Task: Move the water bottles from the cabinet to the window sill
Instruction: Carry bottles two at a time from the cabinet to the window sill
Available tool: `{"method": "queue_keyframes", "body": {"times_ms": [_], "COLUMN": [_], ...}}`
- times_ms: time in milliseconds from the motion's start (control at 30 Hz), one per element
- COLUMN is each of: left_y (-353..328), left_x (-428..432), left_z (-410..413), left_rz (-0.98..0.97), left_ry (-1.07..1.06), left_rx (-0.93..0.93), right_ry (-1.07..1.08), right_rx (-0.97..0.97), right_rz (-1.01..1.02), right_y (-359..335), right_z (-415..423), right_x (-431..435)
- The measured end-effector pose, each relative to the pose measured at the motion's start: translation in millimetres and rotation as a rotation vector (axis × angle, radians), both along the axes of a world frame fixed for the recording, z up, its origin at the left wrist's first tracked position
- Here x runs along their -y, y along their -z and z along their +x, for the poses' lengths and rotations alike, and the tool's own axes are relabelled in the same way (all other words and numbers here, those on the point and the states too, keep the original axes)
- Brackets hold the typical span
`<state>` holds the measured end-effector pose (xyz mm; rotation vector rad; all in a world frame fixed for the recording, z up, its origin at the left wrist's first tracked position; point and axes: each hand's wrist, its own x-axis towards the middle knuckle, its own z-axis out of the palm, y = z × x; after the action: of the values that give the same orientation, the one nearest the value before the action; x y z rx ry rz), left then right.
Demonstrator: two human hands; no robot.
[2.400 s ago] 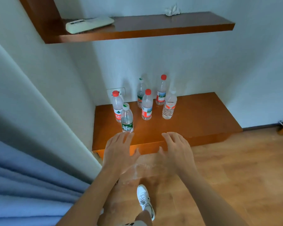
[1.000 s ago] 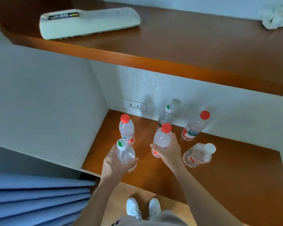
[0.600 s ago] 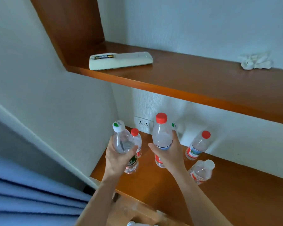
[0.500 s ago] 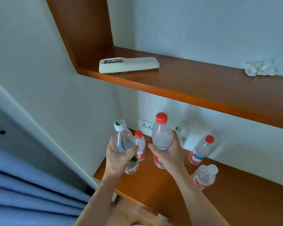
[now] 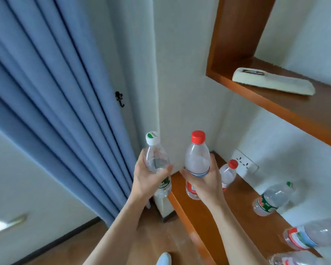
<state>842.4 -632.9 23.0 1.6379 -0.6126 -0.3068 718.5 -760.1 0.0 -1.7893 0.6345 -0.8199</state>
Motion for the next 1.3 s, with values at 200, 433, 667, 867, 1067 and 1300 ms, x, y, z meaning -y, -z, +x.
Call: {"method": "queue_keyframes", "body": {"times_ms": [200,433,667,867,1067,1300], "left_y": [5.8,12.7,10.0,20.2,31.3,26.5], "left_x": [-104.2,-239.9,-358.1,-444.2,-539.5,-643.7], "left_z": [-11.7,-55.9,-96.2,-95.4,-52.4,6.0], "left_rz": [0.001,0.022,0.111,0.11,0.107,0.121], "left_ry": [-0.391,-0.838,-1.15,-1.321,-1.404,-1.447], "left_rx": [-0.034,-0.061,0.019,0.038,0.027,0.014], "right_ry": [-0.341,-0.744,-1.062,-1.207,-1.278,-1.275], "right_rx": [-0.022,-0.084,-0.067,-0.078,-0.078,-0.094], "right_rz": [0.026,0.022,-0.016,-0.102,-0.169,-0.176], "right_y": [14.9,19.8,15.5,24.1,22.2,12.0], "right_z": [42.6,73.5,91.6,121.0,182.1,251.5], "right_x": [-68.4,-188.8,-311.3,-406.8,-516.4,-626.8]}}
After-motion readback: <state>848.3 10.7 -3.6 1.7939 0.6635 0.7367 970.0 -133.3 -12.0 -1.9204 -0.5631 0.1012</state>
